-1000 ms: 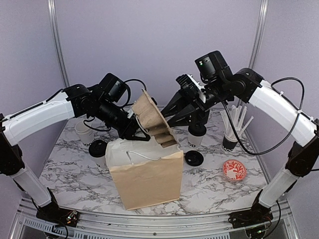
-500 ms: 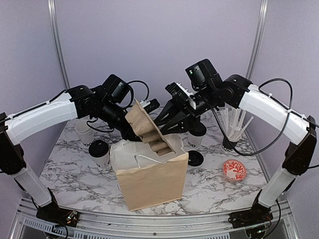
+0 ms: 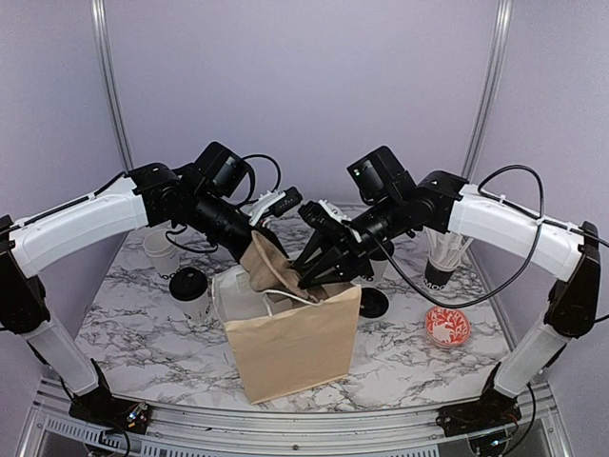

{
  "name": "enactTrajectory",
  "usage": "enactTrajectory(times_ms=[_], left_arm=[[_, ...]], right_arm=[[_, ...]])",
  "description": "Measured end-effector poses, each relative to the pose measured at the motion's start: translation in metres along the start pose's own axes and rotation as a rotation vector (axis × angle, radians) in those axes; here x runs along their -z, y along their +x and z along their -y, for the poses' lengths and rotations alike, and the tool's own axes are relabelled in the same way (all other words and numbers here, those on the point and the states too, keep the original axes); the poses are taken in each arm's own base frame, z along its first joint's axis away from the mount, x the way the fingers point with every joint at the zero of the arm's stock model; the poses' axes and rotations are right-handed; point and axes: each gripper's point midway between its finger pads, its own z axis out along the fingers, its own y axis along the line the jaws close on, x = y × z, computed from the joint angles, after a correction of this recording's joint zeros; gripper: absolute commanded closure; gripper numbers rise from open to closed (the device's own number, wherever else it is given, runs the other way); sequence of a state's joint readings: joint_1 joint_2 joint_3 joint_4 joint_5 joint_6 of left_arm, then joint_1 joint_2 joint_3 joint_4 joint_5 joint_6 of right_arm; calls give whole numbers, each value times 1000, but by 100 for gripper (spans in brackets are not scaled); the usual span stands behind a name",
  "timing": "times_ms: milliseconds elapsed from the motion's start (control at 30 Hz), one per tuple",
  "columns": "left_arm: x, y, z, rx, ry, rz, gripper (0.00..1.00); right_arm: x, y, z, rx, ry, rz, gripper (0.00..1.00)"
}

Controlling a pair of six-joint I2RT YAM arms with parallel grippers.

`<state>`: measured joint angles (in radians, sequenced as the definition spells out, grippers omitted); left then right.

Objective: Pack the takeout coffee

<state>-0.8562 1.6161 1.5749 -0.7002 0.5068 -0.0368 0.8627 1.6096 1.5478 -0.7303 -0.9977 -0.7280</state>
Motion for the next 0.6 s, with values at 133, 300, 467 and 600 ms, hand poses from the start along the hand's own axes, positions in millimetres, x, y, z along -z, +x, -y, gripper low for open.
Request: enactTrajectory(times_ms=[133,300,467,600], left_arm=[[3,-2,-10,42,-55,11,57],[22,-12,-25,94,-152,72,42],[64,-35,-17,82,-215,217,32],[103,-51,2,42,-222,339,29]], right_arm=[[3,0,-1,8,42,-29,84],[-3,1,-3,17,74,-70,84],[-12,5,-5,22,102,-121,84],[-14,9,2,19,144,-152,84]])
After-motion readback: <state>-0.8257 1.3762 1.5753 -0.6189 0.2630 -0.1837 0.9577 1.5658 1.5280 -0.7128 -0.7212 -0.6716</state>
